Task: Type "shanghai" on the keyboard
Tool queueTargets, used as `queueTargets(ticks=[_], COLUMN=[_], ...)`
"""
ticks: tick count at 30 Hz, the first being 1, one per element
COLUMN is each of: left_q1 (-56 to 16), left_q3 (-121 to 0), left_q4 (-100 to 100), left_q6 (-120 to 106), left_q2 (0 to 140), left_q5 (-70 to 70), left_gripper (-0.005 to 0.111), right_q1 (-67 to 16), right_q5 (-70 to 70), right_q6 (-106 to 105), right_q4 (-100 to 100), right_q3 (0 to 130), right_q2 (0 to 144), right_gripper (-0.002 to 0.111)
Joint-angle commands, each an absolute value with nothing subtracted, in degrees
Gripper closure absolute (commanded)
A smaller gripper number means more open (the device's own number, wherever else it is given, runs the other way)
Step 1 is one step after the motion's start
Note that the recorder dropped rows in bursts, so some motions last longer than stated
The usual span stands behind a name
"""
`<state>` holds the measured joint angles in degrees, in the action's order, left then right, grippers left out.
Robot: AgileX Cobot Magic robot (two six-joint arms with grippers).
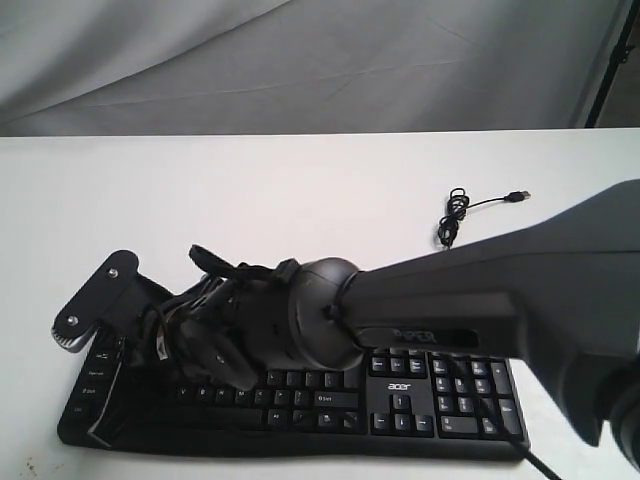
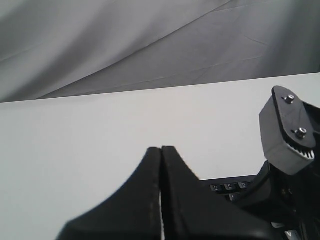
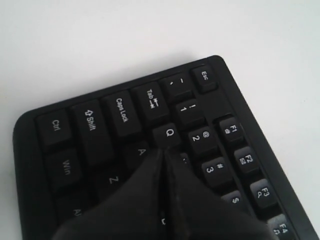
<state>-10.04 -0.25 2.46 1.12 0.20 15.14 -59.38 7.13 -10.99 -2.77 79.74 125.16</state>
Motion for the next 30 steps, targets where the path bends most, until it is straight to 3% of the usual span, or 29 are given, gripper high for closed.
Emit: queueTargets(ticks=[1,15,30], left_q1=[-10.24,-10.24,-10.24], left_q3=[0.00,0.00,0.00], left_q4=[2.51,2.51,2.51], left_q6=[1.28,1.28,1.28], left_q2=[0.00,0.00,0.00], left_q5=[14.98,14.98,14.98], left_gripper=[0.107,0.107,0.107], right_q1=[-59.18,-55.45,-55.19], right_q5=[7.76,3.62,1.11], right_q6=[-11.63,-11.60,-11.60], right_q4=[-2.96,-7.09,-7.49], right_q3=[79.57,64.63,62.12], right_q2=[122.63,114.10,114.22], right_gripper=[0.108,0.108,0.108])
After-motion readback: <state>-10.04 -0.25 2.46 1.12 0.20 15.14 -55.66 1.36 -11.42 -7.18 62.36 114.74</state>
